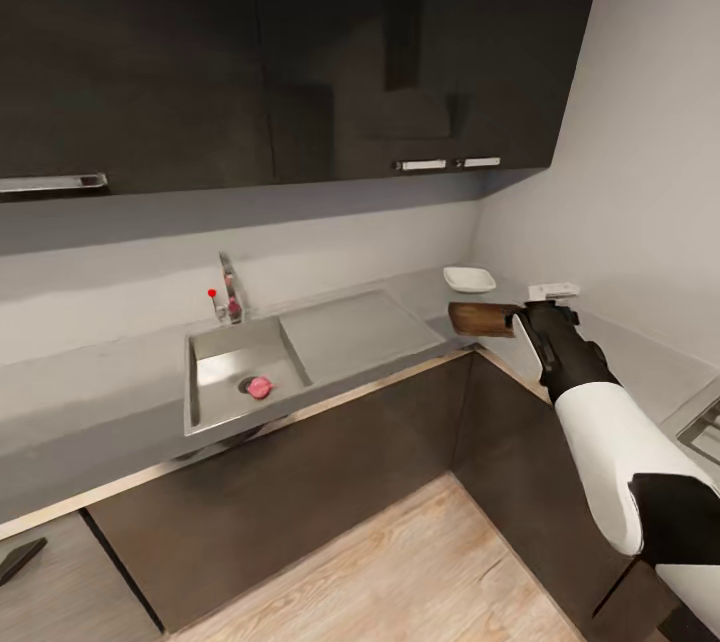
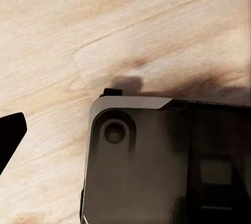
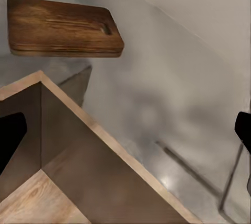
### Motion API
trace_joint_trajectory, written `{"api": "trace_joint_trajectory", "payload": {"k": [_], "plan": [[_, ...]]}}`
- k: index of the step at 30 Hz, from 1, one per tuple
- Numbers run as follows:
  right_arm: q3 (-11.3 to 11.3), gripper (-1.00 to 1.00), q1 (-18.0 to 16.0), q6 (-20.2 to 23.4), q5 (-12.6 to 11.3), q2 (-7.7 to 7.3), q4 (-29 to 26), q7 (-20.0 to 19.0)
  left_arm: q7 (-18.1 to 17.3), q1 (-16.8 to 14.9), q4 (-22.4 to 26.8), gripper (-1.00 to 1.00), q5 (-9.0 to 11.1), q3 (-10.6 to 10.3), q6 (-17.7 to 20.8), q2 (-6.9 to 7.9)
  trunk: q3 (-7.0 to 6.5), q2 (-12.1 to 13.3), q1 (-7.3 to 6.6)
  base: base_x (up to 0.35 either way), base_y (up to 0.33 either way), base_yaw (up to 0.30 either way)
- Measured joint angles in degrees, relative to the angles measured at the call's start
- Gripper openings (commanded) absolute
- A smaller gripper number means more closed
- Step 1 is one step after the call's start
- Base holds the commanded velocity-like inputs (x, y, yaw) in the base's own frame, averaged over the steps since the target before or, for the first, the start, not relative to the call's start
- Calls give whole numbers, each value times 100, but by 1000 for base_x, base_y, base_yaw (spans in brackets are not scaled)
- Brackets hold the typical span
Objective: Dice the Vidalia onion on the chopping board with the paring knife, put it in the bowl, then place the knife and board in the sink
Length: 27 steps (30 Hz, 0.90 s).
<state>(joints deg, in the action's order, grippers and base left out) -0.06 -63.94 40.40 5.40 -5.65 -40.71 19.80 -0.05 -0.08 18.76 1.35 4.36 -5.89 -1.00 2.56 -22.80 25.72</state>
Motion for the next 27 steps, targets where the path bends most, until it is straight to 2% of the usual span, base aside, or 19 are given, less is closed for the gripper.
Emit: {"api": "trace_joint_trajectory", "payload": {"k": [1, 3, 4, 6, 8, 10, 13, 27], "plan": [[-1, 100, -2, -9, 0, -22, 18, -65, 0, 0, 0, 100, 0, 0, 0, 0, 0, 0, 0, 279, -195, 0], [-26, 100, -7, -30, 4, -190, 69, -422, 0, 0, 0, 100, 0, 0, 0, 0, 0, 0, 0, 279, -196, 0], [-45, 100, -8, -33, -2, -225, 75, -497, 0, 0, 0, 100, 0, 1, 0, 0, 0, 0, 0, 279, -197, 0], [-146, 100, -8, -36, -3, -290, 84, -688, 0, 0, 0, 100, 0, -4, 0, 0, 0, 0, 0, 279, -197, 0], [-351, 100, -9, -38, -2, -331, 86, -854, 0, 0, 0, 100, 0, -7, 0, 0, 0, 0, 0, 280, -192, 0], [-520, 100, -9, -40, -3, -349, 88, -930, 0, 0, 0, 100, 0, -8, -1, 0, 0, 0, 0, 284, -169, 0], [-600, 100, -8, -45, -4, -368, 93, -969, 0, 0, -2, 100, 0, -8, 0, 0, 0, 0, 0, 289, -149, 0], [-636, 100, -2, -74, 2, -412, 421, -1432, 0, 0, -26, 100, 0, -5, 0, 0, 0, 0, -1, 298, -110, 0]]}}
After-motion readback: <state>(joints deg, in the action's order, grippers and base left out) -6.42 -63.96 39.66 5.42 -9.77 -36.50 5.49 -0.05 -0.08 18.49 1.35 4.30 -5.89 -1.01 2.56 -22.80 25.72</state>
